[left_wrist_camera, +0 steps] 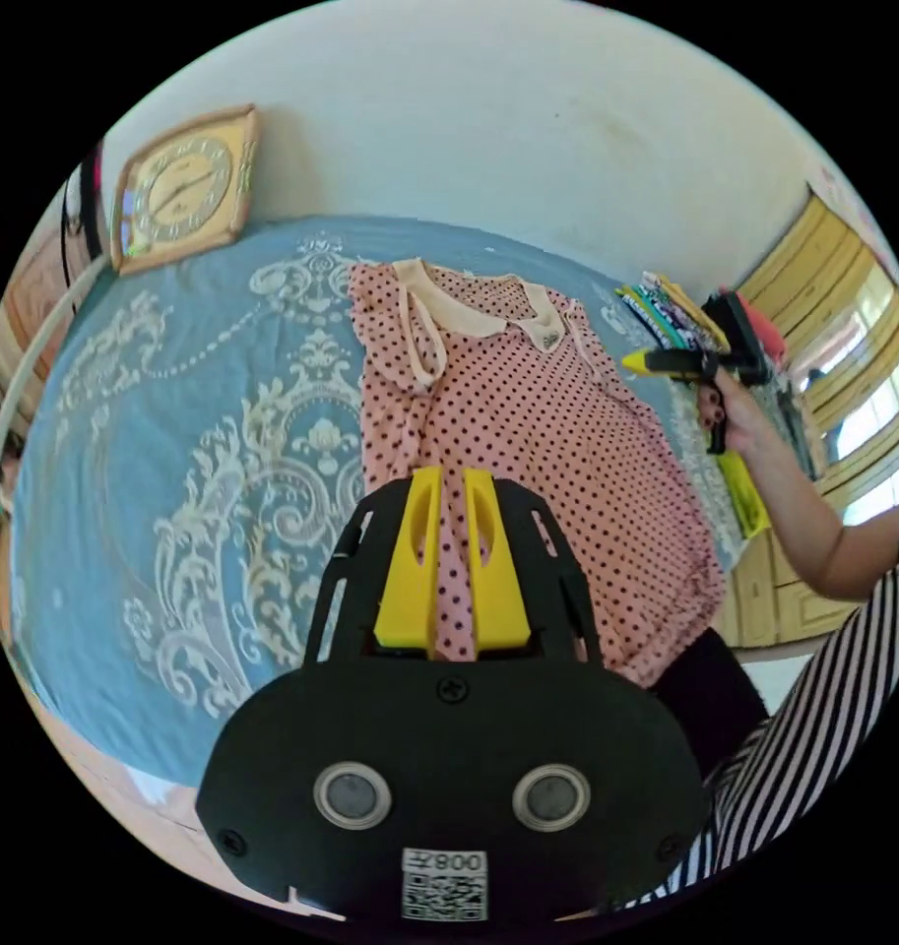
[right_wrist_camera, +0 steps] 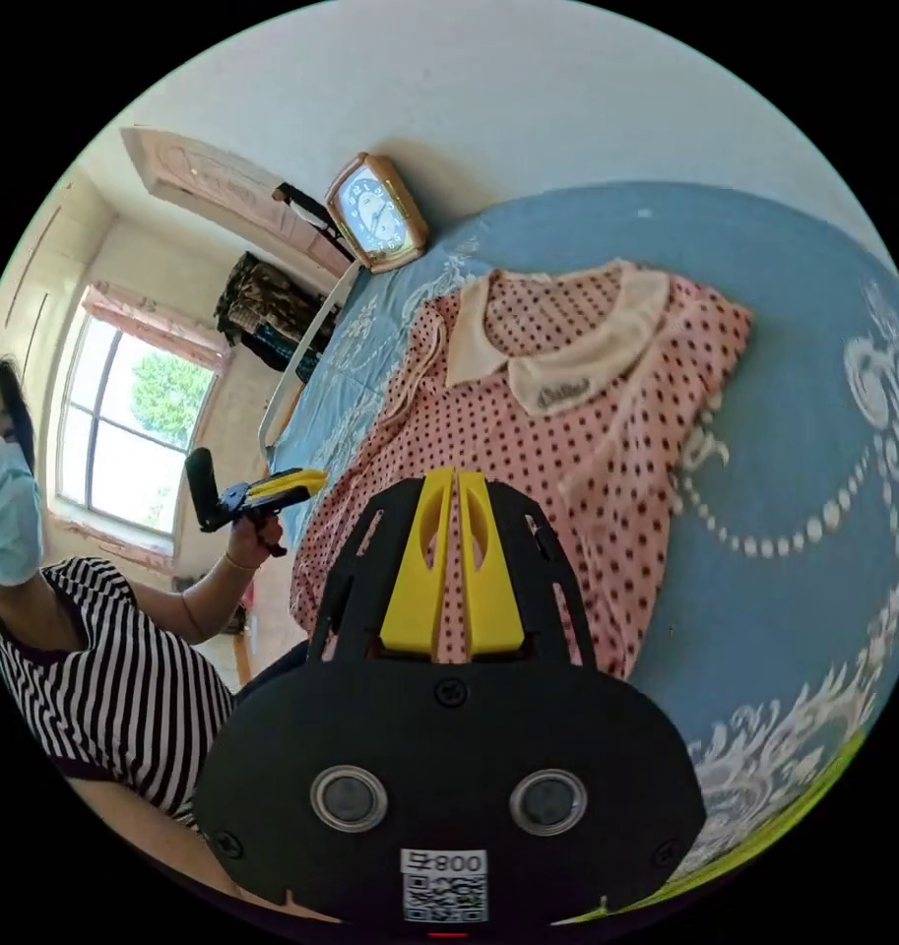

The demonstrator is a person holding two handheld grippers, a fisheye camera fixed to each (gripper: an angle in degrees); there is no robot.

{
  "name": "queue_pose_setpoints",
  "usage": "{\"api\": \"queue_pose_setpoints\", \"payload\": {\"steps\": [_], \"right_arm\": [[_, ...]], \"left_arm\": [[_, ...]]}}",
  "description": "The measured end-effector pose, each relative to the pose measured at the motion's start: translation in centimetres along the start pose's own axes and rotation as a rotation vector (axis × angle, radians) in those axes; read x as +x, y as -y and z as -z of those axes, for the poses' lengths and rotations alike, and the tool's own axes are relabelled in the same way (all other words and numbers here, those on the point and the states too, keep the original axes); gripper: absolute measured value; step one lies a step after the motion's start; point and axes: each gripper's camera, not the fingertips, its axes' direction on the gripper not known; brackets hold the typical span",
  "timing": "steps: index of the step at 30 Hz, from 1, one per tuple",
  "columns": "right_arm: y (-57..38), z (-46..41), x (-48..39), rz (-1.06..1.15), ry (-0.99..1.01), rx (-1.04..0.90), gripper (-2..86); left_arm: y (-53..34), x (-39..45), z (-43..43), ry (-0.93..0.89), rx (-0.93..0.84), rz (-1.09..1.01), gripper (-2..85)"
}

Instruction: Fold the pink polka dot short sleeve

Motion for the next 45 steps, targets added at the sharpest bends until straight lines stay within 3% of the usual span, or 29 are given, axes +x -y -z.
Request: {"api": "queue_pose_setpoints", "payload": {"steps": [5,15,26,31,37,41,45], "right_arm": [[-15.9,7.0,0.3,-0.305,0.061,0.039,2.0],[-39.4,13.1,-4.6,-0.582,0.114,0.096,6.6],[-45.4,13.4,-10.0,-0.590,0.205,0.122,8.6],[-46.7,14.2,-12.8,-0.587,0.151,0.108,8.9],[-48.1,14.4,-15.9,-0.590,0.043,0.054,9.0],[-49.1,13.6,-18.1,-0.586,0.019,0.008,9.0],[-50.7,13.4,-19.7,-0.601,0.009,-0.003,6.1]], "left_arm": [[-6.3,-6.5,5.4,-0.304,-0.046,0.312,4.9],[-16.9,-11.9,12.8,-0.293,-0.133,0.560,7.6],[-20.4,-16.3,14.9,-0.456,-0.106,0.742,10.0],[-18.8,-16.3,15.2,-0.485,-0.146,0.707,9.9],[-17.9,-16.3,15.8,-0.424,-0.241,0.676,4.3],[-18.8,-16.6,17.4,-0.534,-0.188,0.697,2.0],[-18.8,-16.0,17.6,-0.526,-0.231,0.685,1.0]]}}
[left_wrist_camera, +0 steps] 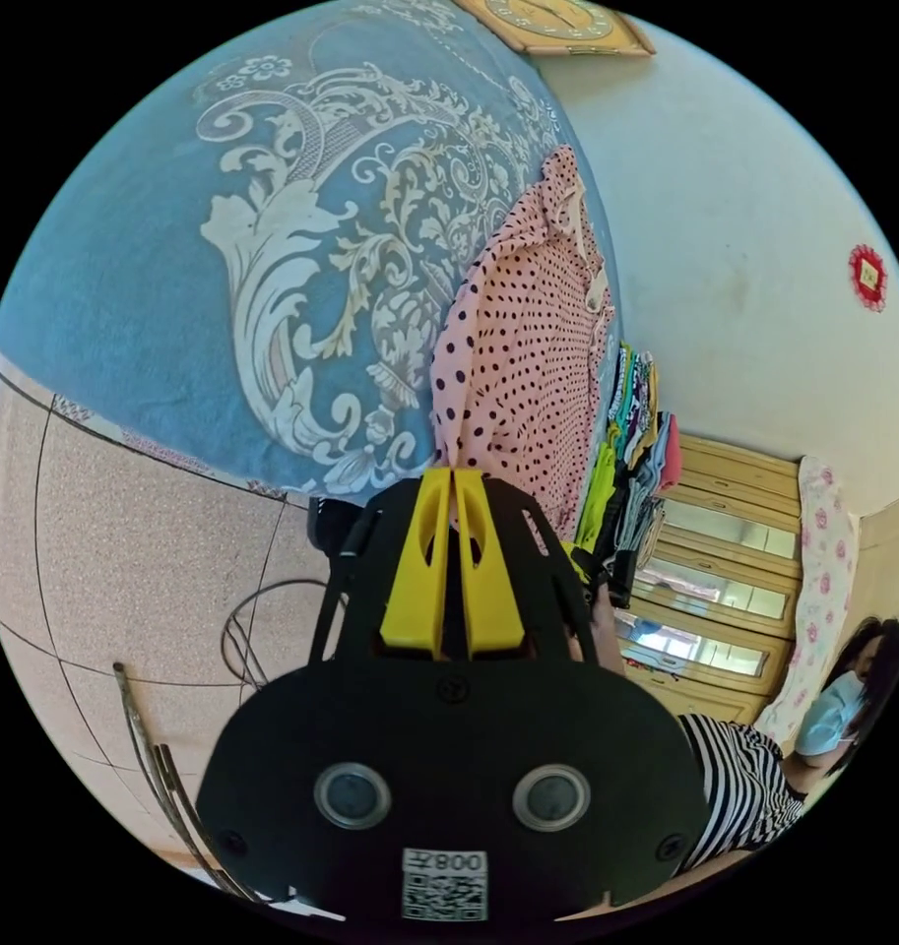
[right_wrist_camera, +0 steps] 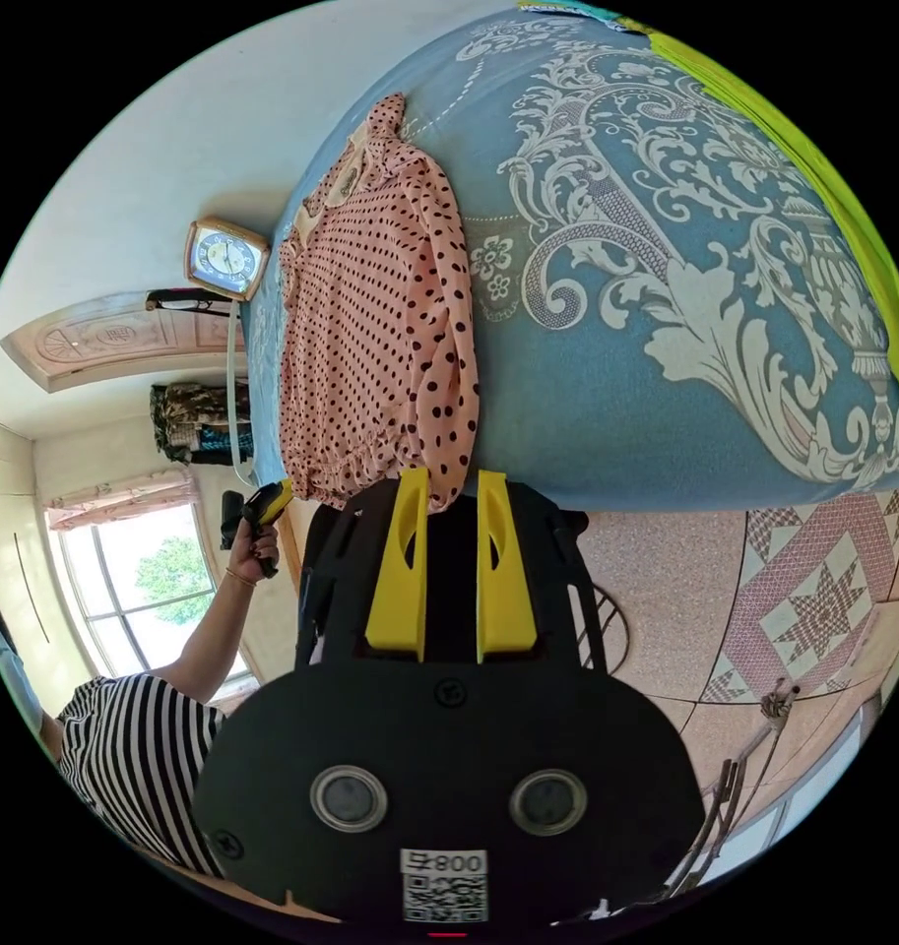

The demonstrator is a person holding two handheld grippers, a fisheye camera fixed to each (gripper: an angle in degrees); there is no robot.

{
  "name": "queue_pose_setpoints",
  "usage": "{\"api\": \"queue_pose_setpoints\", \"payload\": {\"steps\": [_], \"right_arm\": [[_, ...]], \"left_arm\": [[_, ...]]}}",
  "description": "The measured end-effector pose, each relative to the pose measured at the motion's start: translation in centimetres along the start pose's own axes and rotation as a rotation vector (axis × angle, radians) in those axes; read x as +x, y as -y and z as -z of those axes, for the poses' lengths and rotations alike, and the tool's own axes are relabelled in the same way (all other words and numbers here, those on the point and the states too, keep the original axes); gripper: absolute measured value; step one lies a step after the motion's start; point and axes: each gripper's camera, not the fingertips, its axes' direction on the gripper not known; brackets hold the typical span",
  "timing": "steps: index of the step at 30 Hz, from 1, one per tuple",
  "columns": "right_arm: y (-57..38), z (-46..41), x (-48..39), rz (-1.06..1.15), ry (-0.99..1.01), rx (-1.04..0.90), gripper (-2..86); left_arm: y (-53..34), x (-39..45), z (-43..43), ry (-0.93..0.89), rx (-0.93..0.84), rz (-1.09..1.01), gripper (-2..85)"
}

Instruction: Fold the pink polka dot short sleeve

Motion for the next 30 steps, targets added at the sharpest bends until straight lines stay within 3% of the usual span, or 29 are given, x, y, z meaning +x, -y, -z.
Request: {"api": "queue_pose_setpoints", "payload": {"steps": [7,12,30], "right_arm": [[-4.2,2.1,-0.7,0.004,0.082,-0.006,0.8],[-8.8,6.0,-0.7,0.013,0.250,0.033,0.2],[-23.0,11.3,-6.4,0.084,0.319,0.019,0.1]], "left_arm": [[-1.9,1.3,2.6,-0.096,0.045,-0.020,0.4],[-4.3,2.3,6.5,-0.157,0.117,-0.052,0.2],[-14.1,3.1,10.5,-0.246,0.143,-0.047,0.2]]}}
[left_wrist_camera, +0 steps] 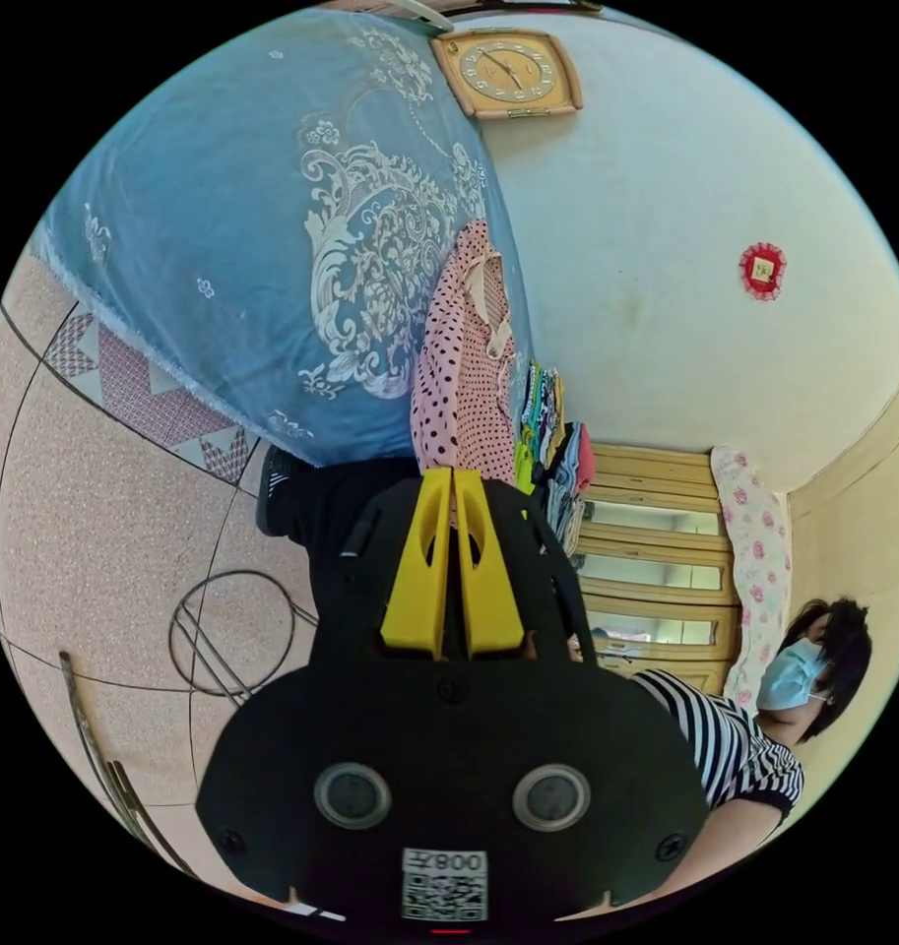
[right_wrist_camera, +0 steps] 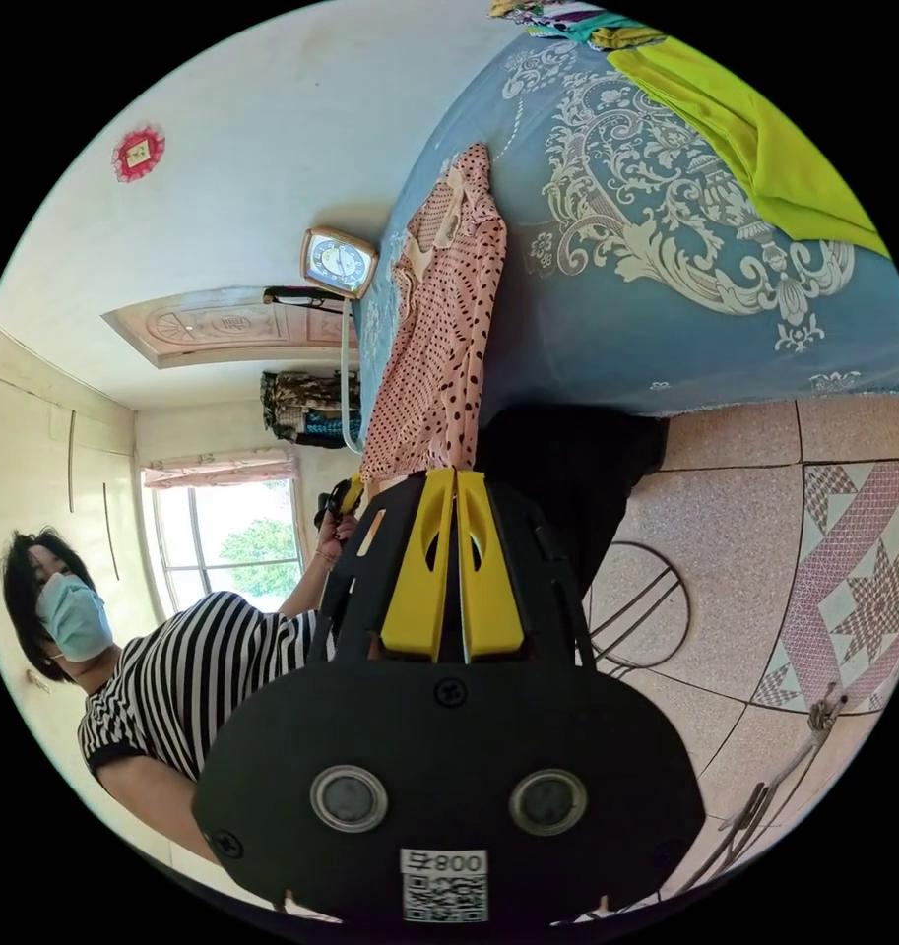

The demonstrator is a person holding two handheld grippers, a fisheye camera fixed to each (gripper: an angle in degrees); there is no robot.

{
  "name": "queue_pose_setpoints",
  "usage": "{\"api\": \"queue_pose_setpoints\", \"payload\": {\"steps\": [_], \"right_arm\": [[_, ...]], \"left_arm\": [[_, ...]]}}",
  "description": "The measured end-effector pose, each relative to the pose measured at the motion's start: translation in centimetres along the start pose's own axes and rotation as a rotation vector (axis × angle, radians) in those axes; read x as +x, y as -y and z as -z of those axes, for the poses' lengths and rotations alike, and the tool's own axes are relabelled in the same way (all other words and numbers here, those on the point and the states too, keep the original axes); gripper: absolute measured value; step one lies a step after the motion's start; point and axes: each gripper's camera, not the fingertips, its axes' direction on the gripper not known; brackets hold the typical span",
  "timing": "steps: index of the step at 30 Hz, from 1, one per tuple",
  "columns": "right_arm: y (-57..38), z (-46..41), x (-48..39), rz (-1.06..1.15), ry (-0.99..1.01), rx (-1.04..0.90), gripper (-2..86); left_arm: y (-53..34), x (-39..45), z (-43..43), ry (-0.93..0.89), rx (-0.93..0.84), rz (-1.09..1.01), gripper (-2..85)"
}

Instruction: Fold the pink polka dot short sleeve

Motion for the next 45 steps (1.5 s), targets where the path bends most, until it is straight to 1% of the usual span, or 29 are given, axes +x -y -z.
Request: {"api": "queue_pose_setpoints", "payload": {"steps": [10,16,23,29,38,45], "right_arm": [[-4.5,1.5,-5.7,0.074,0.031,0.014,0.1],[-1.7,1.5,-8.1,0.093,0.087,0.049,0.1],[7.1,3.0,-13.9,0.197,0.057,0.086,0.0],[16.5,3.8,-17.4,0.238,0.026,0.112,0.1],[33.3,2.7,-19.7,0.244,-0.041,0.095,0.1],[45.6,0.8,-18.8,0.209,-0.090,0.063,0.1]], "left_arm": [[-2.7,2.5,1.4,-0.080,0.034,-0.024,0.2],[0.8,4.9,-0.6,-0.121,0.046,-0.029,0.2],[9.7,11.7,-3.9,-0.111,0.044,-0.143,0.2],[18.1,15.8,-7.1,-0.100,0.043,-0.185,0.2],[31.8,18.8,-12.9,-0.050,0.046,-0.197,0.2],[40.5,18.3,-17.2,-0.017,0.054,-0.148,0.2]]}}
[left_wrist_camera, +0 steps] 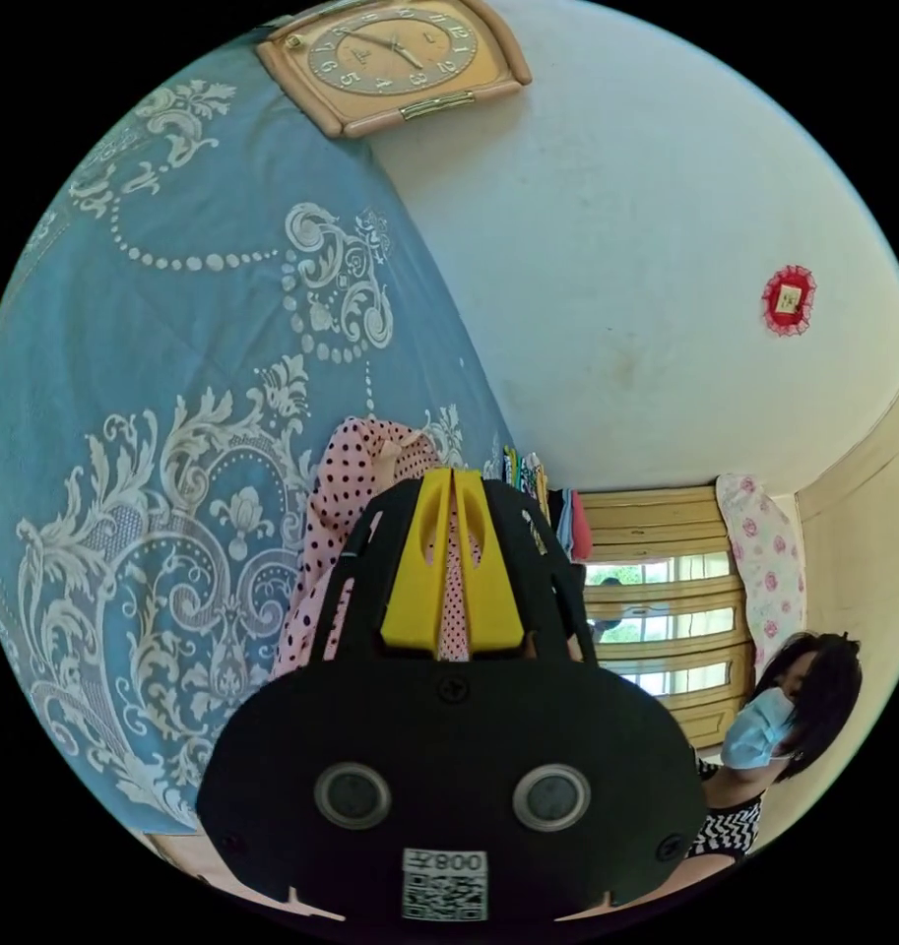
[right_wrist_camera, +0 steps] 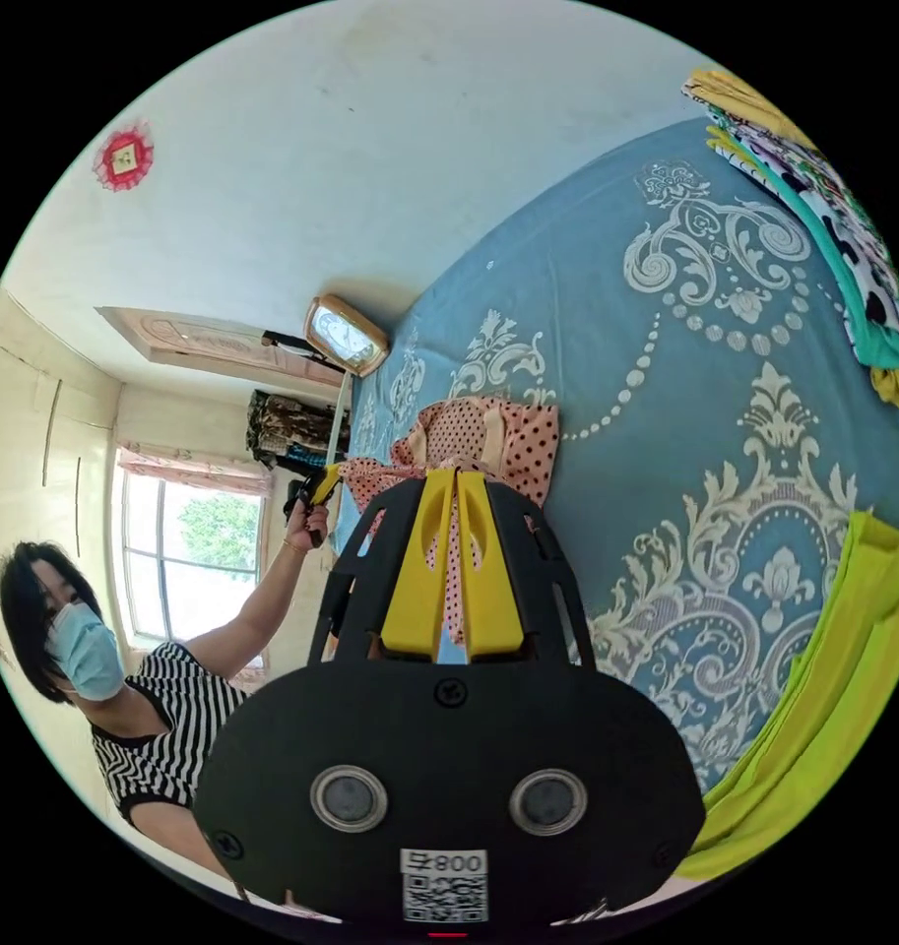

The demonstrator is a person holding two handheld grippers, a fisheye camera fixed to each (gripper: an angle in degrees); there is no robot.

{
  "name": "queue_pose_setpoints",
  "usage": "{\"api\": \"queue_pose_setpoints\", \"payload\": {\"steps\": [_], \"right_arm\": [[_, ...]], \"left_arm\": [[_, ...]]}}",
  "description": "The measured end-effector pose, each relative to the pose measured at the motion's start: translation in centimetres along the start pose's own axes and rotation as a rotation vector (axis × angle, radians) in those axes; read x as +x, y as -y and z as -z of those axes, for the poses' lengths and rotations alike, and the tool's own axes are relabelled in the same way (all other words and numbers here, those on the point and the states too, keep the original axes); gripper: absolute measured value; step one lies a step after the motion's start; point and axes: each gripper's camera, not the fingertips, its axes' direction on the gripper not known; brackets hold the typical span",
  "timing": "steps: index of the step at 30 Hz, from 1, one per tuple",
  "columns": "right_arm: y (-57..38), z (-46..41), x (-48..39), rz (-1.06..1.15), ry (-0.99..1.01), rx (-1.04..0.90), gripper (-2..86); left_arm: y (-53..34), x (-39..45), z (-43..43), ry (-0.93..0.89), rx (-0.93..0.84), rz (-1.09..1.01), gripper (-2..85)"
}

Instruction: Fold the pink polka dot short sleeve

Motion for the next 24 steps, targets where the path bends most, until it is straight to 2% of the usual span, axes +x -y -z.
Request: {"api": "queue_pose_setpoints", "payload": {"steps": [9,16,24], "right_arm": [[10.5,-2.3,3.8,-0.039,-0.035,-0.048,0.2],[15.1,-2.7,7.0,-0.095,-0.034,-0.069,0.6],[16.2,-0.3,10.2,-0.119,0.061,-0.043,4.7]], "left_arm": [[7.6,-3.1,-4.2,0.068,0.012,0.052,0.3],[11.4,-4.7,-6.6,0.092,0.028,0.067,1.1],[12.6,-6.8,-6.6,0.036,0.052,0.064,8.3]]}}
